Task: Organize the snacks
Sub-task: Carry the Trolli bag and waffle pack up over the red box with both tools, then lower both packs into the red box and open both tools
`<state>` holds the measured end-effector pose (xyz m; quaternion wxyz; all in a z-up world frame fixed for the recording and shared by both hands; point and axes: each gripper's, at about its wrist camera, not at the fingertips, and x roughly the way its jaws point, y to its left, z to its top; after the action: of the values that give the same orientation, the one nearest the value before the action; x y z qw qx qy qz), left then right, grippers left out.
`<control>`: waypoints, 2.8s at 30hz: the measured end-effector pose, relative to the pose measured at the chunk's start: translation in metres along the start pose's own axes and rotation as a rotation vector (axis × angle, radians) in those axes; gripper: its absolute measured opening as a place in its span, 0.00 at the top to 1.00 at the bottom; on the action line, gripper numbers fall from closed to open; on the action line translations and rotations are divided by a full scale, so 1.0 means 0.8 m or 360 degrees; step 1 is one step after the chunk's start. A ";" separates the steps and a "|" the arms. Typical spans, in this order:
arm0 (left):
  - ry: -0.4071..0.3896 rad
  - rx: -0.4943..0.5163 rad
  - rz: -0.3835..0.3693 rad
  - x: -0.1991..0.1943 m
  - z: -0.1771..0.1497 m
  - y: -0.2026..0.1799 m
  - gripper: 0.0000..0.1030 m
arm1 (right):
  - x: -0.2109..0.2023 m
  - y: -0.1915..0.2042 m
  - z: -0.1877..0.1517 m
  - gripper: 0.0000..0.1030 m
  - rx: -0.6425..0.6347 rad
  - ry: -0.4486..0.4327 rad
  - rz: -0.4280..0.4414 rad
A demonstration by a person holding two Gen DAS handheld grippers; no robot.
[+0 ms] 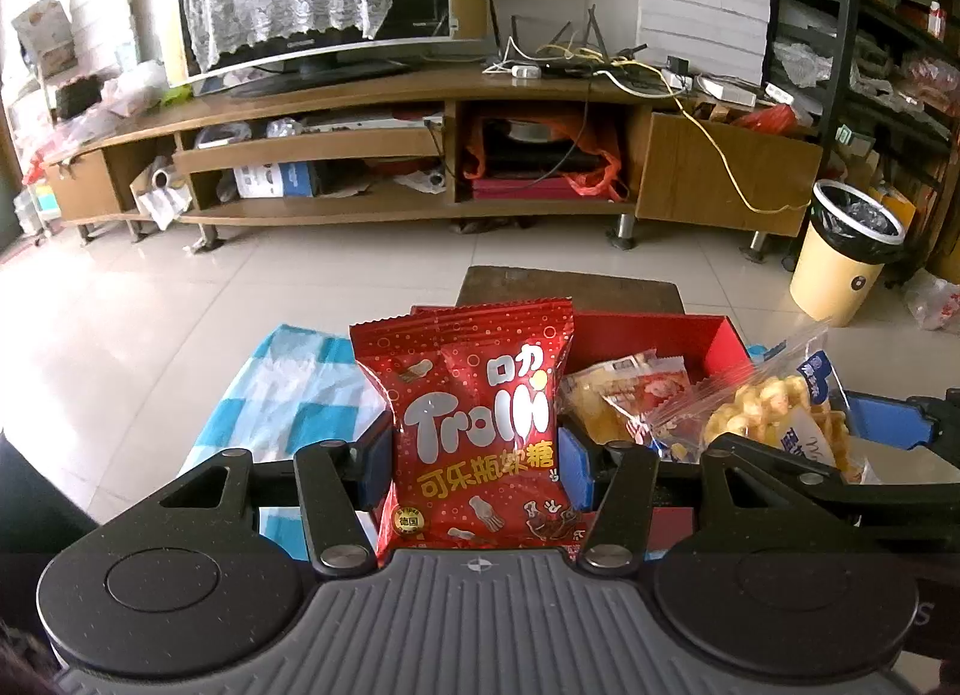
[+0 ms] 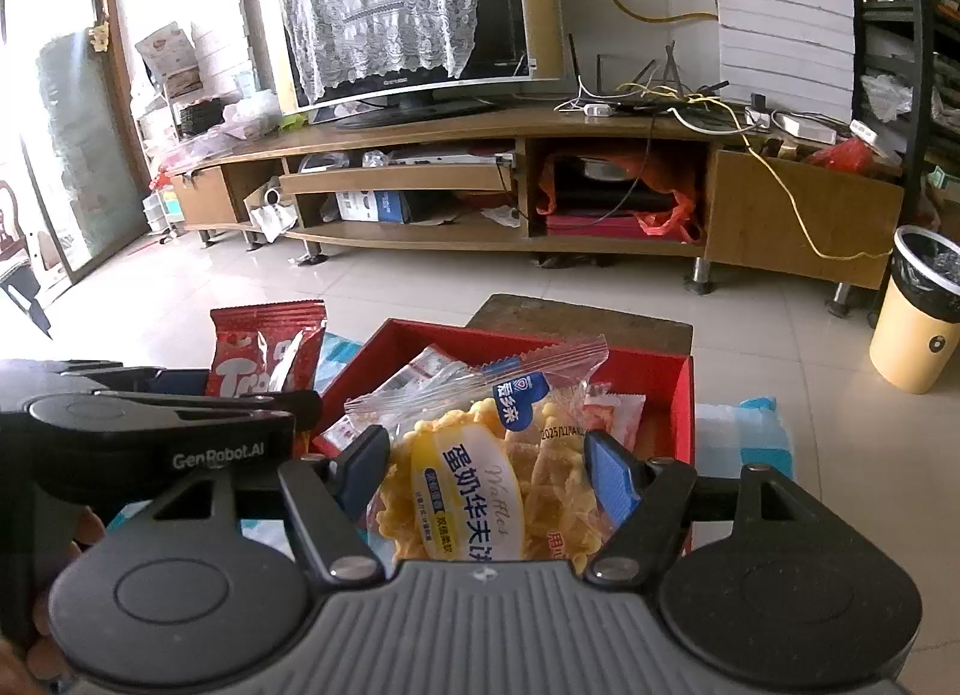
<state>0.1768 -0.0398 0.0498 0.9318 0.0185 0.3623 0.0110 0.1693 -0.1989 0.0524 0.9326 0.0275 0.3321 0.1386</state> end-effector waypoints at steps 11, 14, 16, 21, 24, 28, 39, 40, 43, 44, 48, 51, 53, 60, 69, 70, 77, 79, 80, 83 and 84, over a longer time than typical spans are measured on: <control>-0.0010 0.0053 0.0040 0.046 0.035 -0.010 0.40 | 0.046 -0.025 0.032 0.35 0.0015 0.0003 -0.0024; 0.0000 0.0060 0.0052 0.063 0.043 -0.012 0.40 | 0.063 -0.032 0.039 0.35 0.0023 0.0013 -0.0024; 0.0013 0.0060 0.0053 0.074 0.046 -0.012 0.40 | 0.074 -0.036 0.043 0.35 0.0023 0.0022 -0.0029; 0.0049 0.0044 0.0050 0.100 0.051 -0.012 0.40 | 0.102 -0.049 0.050 0.35 0.0041 0.0053 -0.0029; 0.0082 0.0044 0.0055 0.118 0.052 -0.012 0.40 | 0.120 -0.054 0.050 0.35 0.0056 0.0078 -0.0028; 0.0139 0.0044 0.0054 0.140 0.048 -0.013 0.40 | 0.140 -0.058 0.044 0.35 0.0070 0.0116 -0.0030; 0.0214 0.0066 0.0067 0.176 0.040 -0.013 0.39 | 0.184 -0.073 0.035 0.35 0.0113 0.0204 -0.0045; 0.0218 0.0067 0.0068 0.179 0.040 -0.013 0.39 | 0.187 -0.073 0.034 0.35 0.0119 0.0209 -0.0045; 0.0231 0.0072 0.0073 0.183 0.039 -0.014 0.36 | 0.193 -0.075 0.034 0.34 0.0108 0.0220 -0.0054; 0.0233 0.0072 0.0071 0.184 0.038 -0.014 0.34 | 0.195 -0.075 0.033 0.34 0.0099 0.0227 -0.0063; 0.0234 0.0069 0.0088 0.186 0.036 -0.014 0.27 | 0.200 -0.077 0.033 0.34 0.0098 0.0226 -0.0079; 0.0227 0.0081 0.0112 0.186 0.038 -0.015 0.23 | 0.202 -0.076 0.032 0.33 0.0091 0.0216 -0.0092; 0.0223 0.0086 0.0120 0.186 0.039 -0.015 0.21 | 0.205 -0.075 0.033 0.33 0.0075 0.0219 -0.0109; 0.0212 0.0077 0.0115 0.182 0.040 -0.013 0.18 | 0.202 -0.074 0.034 0.32 0.0055 0.0182 -0.0147; 0.0161 0.0076 0.0112 0.156 0.046 -0.013 0.16 | 0.181 -0.071 0.042 0.32 0.0045 0.0129 -0.0181; 0.0154 0.0077 0.0113 0.153 0.047 -0.013 0.16 | 0.179 -0.070 0.044 0.32 0.0043 0.0122 -0.0181; 0.0121 0.0069 0.0101 0.132 0.049 -0.012 0.15 | 0.154 -0.065 0.050 0.32 0.0009 0.0080 -0.0195; 0.0116 0.0073 0.0096 0.124 0.048 -0.014 0.15 | 0.146 -0.065 0.050 0.32 0.0013 0.0071 -0.0197; 0.0112 0.0074 0.0094 0.119 0.046 -0.014 0.15 | 0.142 -0.064 0.050 0.32 0.0014 0.0069 -0.0197; 0.0110 0.0060 0.0072 0.106 0.041 -0.013 0.14 | 0.126 -0.060 0.044 0.31 0.0015 0.0062 -0.0180; 0.0112 0.0057 0.0064 0.102 0.038 -0.013 0.14 | 0.121 -0.058 0.042 0.31 0.0011 0.0060 -0.0176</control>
<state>0.2576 -0.0483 0.0172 0.9176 0.0421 0.3946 0.0240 0.2730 -0.2156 0.0126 0.9324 0.0098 0.3510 0.0862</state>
